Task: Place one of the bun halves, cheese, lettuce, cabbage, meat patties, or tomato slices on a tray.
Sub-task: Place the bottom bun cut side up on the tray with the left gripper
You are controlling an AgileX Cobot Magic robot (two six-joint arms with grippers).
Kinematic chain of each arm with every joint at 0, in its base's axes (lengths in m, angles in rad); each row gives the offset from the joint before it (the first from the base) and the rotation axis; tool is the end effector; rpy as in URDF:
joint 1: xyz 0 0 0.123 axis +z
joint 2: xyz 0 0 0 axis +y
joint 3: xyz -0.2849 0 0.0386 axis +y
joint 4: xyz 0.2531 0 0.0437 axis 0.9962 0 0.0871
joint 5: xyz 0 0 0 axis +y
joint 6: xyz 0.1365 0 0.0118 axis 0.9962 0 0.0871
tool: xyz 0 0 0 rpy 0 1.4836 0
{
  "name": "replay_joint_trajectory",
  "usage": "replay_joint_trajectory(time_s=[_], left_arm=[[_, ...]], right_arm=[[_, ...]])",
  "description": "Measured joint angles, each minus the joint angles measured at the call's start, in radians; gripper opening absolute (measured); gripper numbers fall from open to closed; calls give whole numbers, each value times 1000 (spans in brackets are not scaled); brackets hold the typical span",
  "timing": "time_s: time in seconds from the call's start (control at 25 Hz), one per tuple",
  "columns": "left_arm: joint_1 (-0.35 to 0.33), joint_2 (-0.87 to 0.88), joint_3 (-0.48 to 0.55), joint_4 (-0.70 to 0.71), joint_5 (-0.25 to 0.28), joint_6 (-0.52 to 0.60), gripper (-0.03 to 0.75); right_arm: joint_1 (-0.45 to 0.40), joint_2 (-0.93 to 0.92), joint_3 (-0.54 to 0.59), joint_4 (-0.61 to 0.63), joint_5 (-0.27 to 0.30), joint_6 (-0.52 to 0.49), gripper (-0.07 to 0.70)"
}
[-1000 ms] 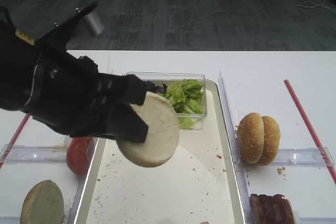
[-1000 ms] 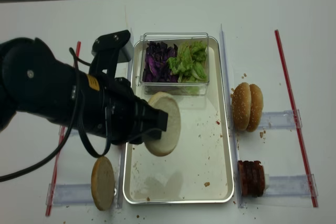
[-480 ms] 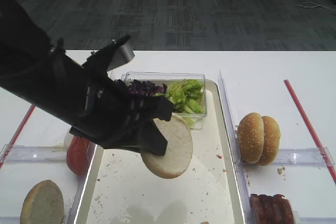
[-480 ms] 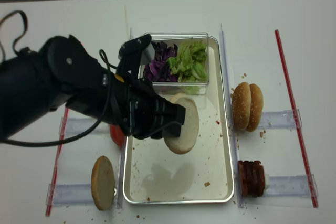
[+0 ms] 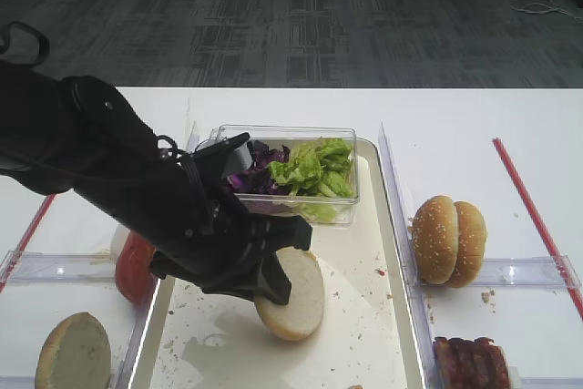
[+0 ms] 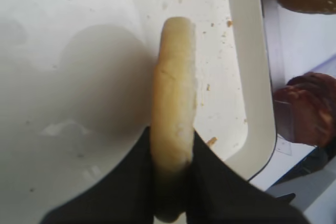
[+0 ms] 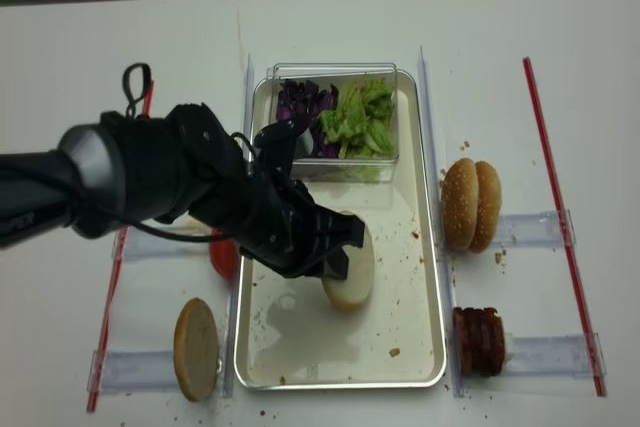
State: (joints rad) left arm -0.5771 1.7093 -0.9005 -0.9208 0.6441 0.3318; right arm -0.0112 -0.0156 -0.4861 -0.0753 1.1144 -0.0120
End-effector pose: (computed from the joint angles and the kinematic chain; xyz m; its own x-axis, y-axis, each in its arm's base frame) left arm 0.2434 -0.2367 0.1372 -0.9749 0.1517 -0.1631 0.2190 0.7876 -0.5759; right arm 0.0336 -0.0096 0.2486 -0.5033 -0.0395 -0.8632 0.0469 0.9962 -0.0729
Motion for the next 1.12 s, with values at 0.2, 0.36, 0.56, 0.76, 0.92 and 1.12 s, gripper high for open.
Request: replay_joint_trajectory(time_s=[0.2, 0.36, 0.56, 0.76, 0.92, 1.12], left_arm=[[8, 26, 0, 0, -3, 4, 106], [8, 26, 0, 0, -5, 4, 106], [27, 26, 0, 0, -5, 0, 108], [36, 26, 0, 19, -1, -17, 160], [38, 26, -2, 61, 4, -59, 316], [39, 26, -2, 86, 18, -72, 556]], right_arm=[[0, 0, 0, 0, 0, 0, 657], [0, 0, 0, 0, 0, 0, 657], [0, 0, 0, 0, 0, 0, 657], [0, 0, 0, 0, 0, 0, 657], [0, 0, 0, 0, 0, 4, 657], [0, 0, 0, 0, 0, 4, 657]])
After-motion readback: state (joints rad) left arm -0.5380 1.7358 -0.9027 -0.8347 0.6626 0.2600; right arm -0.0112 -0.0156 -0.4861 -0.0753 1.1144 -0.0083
